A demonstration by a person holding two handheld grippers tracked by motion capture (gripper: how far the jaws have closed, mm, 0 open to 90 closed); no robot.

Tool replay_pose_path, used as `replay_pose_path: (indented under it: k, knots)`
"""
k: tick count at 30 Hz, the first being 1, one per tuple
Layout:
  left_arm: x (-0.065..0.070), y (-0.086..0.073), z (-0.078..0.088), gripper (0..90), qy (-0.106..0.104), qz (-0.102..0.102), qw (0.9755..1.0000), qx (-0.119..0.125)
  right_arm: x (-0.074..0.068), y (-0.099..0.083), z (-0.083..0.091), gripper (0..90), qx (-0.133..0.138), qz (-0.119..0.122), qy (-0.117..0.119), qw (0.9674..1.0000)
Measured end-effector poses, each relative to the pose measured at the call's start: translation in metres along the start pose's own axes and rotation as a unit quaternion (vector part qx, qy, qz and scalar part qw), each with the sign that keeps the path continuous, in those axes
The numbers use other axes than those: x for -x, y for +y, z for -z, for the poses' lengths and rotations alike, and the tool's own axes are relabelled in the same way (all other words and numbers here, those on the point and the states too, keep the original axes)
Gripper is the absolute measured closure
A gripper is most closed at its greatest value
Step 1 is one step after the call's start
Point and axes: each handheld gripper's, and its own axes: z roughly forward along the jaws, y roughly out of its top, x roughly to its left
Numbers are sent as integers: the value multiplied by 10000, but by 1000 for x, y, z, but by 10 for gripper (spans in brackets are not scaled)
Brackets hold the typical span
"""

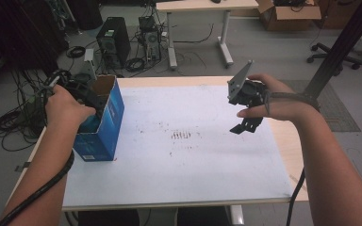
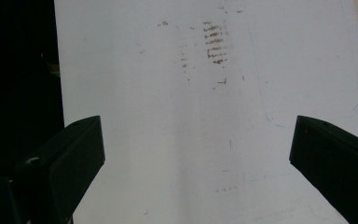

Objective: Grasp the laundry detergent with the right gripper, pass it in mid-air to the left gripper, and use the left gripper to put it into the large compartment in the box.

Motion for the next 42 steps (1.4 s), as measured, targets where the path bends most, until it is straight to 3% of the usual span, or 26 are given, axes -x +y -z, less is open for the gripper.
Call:
replay_pose_path:
  k: [4, 12, 25, 31, 37, 41, 42]
  knots:
    - [1, -2, 10, 144, 61, -40, 9999, 144, 0, -1, 1, 31, 11, -18, -15, 10000]
    - [16, -5, 35, 84, 194, -392, 9976, 538, 0, -1, 0, 31, 14, -24, -7, 10000]
    - [36, -7, 53, 7, 176, -850, 9947, 547, -2, 0, 4, 31, -18, 5, -24, 10000]
    - [51, -8, 62, 2, 105, -1233, 9905, 608, -3, -1, 5, 31, -12, 0, -27, 10000]
    - [73, -9, 72, 2, -27, -1682, 9842, 543, -4, -1, 6, 31, -18, 13, -21, 10000]
    - [90, -10, 81, 2, -22, -1970, 9788, 565, -6, -2, 8, 31, -22, 45, -40, 10000]
    - [95, -11, 84, 2, -62, -2100, 9761, 550, -6, -1, 8, 31, -21, 51, -35, 10000]
